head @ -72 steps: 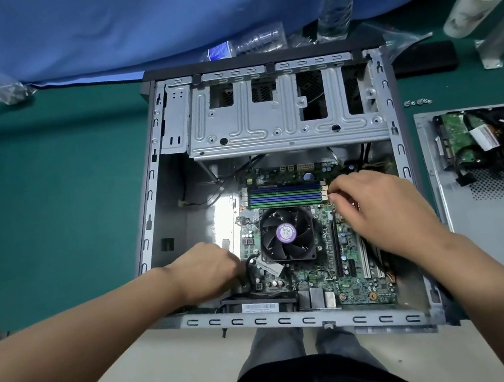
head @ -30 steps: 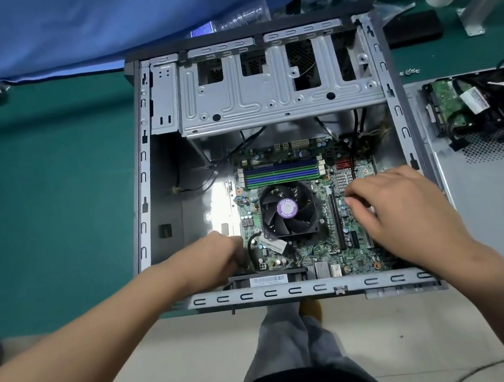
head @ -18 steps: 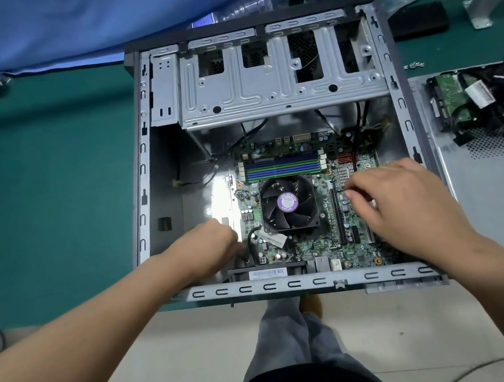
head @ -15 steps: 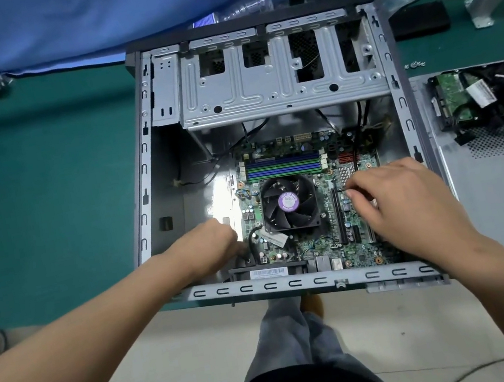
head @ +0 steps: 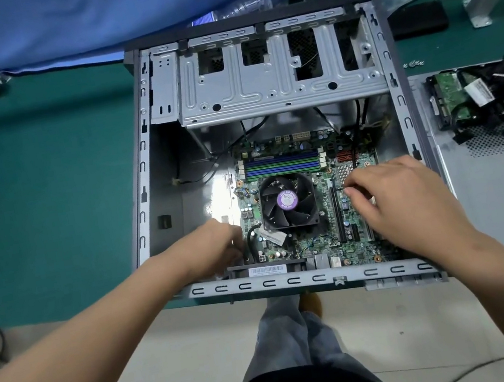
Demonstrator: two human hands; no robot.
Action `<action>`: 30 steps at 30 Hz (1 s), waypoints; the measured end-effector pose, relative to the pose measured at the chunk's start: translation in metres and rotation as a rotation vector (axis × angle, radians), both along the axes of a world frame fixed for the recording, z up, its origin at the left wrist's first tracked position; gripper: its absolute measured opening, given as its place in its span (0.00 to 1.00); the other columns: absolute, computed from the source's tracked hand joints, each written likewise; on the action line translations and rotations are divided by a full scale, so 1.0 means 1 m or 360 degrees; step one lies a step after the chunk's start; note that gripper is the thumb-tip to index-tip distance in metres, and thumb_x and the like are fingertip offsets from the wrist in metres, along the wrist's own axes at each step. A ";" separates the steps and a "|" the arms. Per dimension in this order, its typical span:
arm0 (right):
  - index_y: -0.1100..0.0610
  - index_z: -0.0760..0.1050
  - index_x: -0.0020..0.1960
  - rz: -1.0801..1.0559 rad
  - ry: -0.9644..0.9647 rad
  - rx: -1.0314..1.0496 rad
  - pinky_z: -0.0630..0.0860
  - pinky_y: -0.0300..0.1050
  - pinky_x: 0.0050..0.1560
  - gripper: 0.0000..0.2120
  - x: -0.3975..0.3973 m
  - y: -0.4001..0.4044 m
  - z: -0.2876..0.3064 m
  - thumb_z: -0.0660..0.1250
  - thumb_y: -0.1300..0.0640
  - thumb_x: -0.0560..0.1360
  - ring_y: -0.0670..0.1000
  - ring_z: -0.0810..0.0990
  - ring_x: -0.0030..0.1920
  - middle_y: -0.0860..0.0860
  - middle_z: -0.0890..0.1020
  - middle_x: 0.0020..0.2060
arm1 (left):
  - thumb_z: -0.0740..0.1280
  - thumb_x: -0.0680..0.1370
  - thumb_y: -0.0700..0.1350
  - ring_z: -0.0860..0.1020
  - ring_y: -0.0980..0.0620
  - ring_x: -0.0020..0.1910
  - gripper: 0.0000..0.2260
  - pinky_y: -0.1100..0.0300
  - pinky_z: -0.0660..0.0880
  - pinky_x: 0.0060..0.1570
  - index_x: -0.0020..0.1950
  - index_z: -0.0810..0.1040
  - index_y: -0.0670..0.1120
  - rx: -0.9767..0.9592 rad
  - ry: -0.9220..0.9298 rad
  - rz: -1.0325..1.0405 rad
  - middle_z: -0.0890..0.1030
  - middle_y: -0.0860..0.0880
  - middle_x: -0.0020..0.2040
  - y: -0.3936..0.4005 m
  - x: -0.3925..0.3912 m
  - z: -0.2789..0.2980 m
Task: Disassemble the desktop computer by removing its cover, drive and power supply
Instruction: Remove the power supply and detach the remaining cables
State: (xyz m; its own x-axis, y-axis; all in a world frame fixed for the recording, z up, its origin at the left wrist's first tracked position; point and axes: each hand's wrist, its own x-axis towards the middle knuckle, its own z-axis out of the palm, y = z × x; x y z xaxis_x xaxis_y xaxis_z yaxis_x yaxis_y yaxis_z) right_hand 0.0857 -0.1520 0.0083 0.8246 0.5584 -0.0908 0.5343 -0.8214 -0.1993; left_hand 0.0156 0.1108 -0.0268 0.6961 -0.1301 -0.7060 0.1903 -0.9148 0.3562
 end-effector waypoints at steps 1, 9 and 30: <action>0.55 0.76 0.43 -0.0001 0.0007 -0.0004 0.69 0.48 0.52 0.09 0.000 0.000 0.000 0.61 0.53 0.77 0.53 0.78 0.36 0.50 0.82 0.36 | 0.64 0.79 0.41 0.80 0.45 0.38 0.05 0.55 0.77 0.40 0.50 0.79 0.42 0.0052 -0.0007 -0.0025 0.80 0.46 0.41 -0.001 0.001 0.001; 0.55 0.77 0.44 -0.0002 0.0013 -0.0032 0.67 0.46 0.51 0.09 0.001 0.001 0.000 0.60 0.53 0.78 0.53 0.78 0.37 0.50 0.82 0.37 | 0.62 0.81 0.48 0.77 0.43 0.41 0.14 0.56 0.72 0.42 0.48 0.79 0.38 0.0255 0.0004 -0.0171 0.81 0.40 0.44 -0.005 0.007 0.000; 0.55 0.77 0.43 -0.0004 0.0021 -0.0068 0.68 0.47 0.52 0.10 0.000 0.002 0.002 0.60 0.53 0.78 0.53 0.78 0.37 0.49 0.82 0.36 | 0.59 0.82 0.46 0.72 0.43 0.38 0.14 0.55 0.71 0.41 0.43 0.76 0.38 0.0326 0.0014 -0.0179 0.76 0.41 0.41 -0.005 0.007 0.003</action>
State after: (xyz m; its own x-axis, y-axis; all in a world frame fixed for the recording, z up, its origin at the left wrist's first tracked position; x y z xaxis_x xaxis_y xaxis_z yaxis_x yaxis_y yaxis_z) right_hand 0.0858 -0.1504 0.0107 0.8246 0.5517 -0.1253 0.5298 -0.8307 -0.1710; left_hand 0.0223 0.1056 -0.0240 0.6792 -0.0599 -0.7315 0.0851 -0.9835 0.1595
